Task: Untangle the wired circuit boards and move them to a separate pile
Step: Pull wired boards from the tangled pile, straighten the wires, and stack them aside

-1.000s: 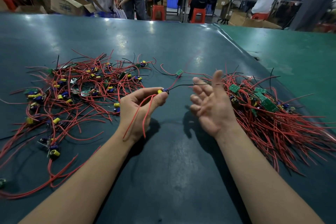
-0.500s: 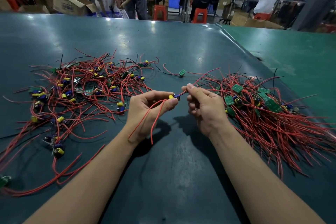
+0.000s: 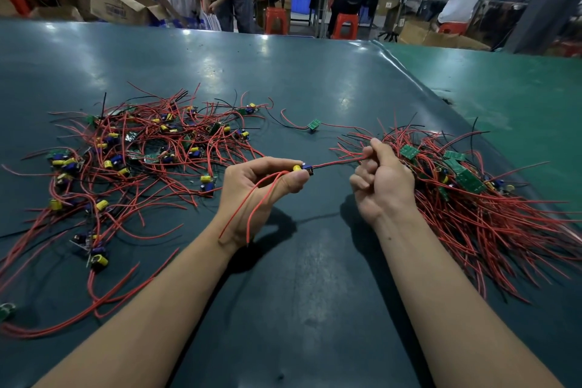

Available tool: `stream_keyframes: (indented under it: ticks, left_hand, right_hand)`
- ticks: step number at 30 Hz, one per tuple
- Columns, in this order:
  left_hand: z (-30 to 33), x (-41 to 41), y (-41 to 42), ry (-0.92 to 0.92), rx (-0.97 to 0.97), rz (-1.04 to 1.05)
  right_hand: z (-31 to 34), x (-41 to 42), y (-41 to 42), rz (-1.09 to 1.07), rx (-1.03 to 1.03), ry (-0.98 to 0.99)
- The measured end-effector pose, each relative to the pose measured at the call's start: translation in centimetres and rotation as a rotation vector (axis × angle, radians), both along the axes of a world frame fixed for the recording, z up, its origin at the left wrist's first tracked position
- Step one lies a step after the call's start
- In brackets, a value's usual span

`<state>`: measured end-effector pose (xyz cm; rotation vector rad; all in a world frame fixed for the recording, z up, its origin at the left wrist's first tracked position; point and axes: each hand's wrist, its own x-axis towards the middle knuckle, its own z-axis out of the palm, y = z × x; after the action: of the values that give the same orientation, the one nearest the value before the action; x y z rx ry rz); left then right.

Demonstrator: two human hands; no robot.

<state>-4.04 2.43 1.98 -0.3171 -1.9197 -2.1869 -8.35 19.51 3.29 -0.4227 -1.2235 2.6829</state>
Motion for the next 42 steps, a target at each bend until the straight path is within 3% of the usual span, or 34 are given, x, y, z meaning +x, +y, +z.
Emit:
stream_keyframes:
  ticks: [3,6,10,14,23,28,33,36,39,42]
  left_hand:
    - [-0.1,-0.1,-0.2,-0.009,0.03,0.012]
    - [-0.2,-0.5,-0.7,-0.042,0.105,0.036]
    - [-0.5,-0.8,-0.7,-0.089,0.135,0.02]
    - [-0.5,-0.8,-0.7,-0.145,0.158,-0.087]
    - [-0.3,-0.7,-0.6,-0.193,0.207,-0.169]
    - [-0.5,-0.6,-0.4,-0.169,0.21,-0.19]
    - [-0.1,-0.8,-0.7,-0.167,0.339,-0.101]
    - [-0.1,-1.0,-0.6,-0.189,0.361,-0.071]
    - [0.1,-1.0,-0.6,-0.195,0.414,-0.117]
    - [0.5,-1.1,-1.0,-0.215,0.569,-0.141]
  right_hand:
    - [-0.3,-0.1,-0.2,0.021,0.055,-0.02]
    - [-0.6,0.1,-0.1,0.018,0.313,0.042]
    - [-1.2,1.5,-1.8,0.33,0.505,0.102]
    - [-1.3,2.3,-2.7,0.444,0.402,0.213]
    - [-0.2,0.6,-0.1,0.161,0.135,0.125]
    - [-0.5,0.3,-0.6,0.136,0.069,0.015]
    - [-1.1,0.4,-0.5,-0.069,0.461,0.117]
    - [-1.3,0.4,-0.4,-0.118,0.563,0.106]
    - [-1.7,0.3,-0.2,-0.191,0.858,0.122]
    - [-2.0,0.9,-0.4,-0.123,1.18,0.149]
